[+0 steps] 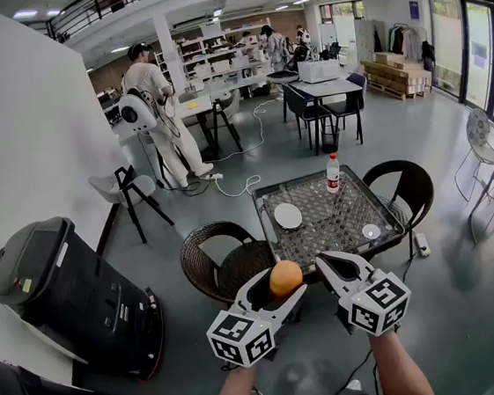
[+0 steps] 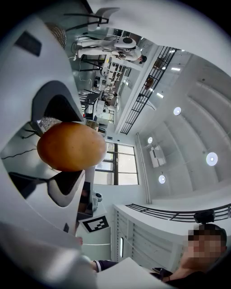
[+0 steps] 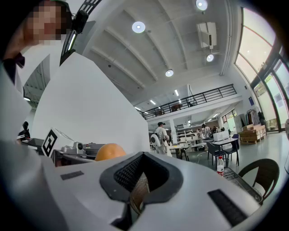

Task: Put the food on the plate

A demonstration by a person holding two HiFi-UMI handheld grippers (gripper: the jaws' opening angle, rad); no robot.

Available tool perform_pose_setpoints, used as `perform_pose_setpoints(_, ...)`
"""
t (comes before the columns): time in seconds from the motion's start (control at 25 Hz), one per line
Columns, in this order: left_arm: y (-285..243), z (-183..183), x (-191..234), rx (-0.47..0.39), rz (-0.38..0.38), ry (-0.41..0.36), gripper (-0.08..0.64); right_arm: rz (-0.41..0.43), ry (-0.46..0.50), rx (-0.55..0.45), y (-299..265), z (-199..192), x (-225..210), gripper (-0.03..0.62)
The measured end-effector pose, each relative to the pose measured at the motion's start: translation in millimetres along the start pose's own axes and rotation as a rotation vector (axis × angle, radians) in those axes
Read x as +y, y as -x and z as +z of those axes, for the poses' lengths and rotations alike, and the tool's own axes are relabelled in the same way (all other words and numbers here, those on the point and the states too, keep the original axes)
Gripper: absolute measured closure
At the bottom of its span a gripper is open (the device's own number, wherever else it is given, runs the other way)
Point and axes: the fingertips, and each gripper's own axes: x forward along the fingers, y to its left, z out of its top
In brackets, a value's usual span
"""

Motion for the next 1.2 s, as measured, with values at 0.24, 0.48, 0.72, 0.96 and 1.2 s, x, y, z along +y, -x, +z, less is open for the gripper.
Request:
perform_pose_setpoints(0.24,-1,1,-5,0.004,-0.005,-0.002,0.229,0.012,-0.012,-0.008,3,4,1,0.588)
perform_pose_setpoints(0.48,-3,1,-12,0.009,-0.006,-0.006,0.229,0.012,-0.009,0.001,9,3,-2,0.588)
perform_pose_setpoints(0.72,-10,-1,-18,0.014,0.001,-0.005,0.229,0.024,-0.008,0.009,17,2,-8,0.588)
perform_pose_setpoints(0.96,-28,0,-28,0.01,0.02,-0.01,0.229,0.046,-0.008,0.012,27,3,-28,0.588)
perform_pose_setpoints(1.2,-55,-6,-41,0.013,0.052,-0.004,0.229,0.076,-0.011,0.027,42,1,-54,0.588)
